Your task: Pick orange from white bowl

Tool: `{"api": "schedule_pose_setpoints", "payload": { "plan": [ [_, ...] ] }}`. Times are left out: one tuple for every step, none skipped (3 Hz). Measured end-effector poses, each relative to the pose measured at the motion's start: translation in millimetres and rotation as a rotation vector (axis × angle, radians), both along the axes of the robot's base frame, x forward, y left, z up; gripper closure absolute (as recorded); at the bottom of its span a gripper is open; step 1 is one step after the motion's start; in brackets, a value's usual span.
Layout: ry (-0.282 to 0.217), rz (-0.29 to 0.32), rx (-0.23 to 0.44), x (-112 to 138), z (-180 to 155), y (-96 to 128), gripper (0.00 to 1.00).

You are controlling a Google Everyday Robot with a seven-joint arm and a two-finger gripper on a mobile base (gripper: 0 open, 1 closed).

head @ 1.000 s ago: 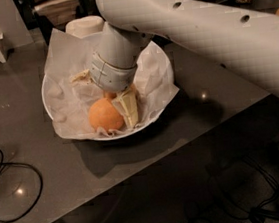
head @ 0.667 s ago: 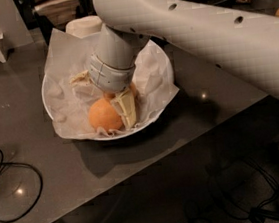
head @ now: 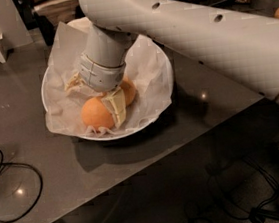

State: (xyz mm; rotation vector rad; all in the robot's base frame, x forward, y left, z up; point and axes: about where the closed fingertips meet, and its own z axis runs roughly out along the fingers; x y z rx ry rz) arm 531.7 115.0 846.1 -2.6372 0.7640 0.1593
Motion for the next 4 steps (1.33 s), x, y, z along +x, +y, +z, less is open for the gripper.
{"api": "schedule_pose_setpoints", "payload": {
  "plan": [
    [0.005,0.004,-0.005,-2.0,-0.5,-1.2,0.4],
    [0.01,-0.023,-0.007,-8.4,0.7,-12.4,0.64],
    [0.016,-0.072,0.003,-13.5,3.1,-28.8,0.87],
    [0.001,-0.108,0.116,-16.0,28.2,-43.4,1.0]
  ]
}}
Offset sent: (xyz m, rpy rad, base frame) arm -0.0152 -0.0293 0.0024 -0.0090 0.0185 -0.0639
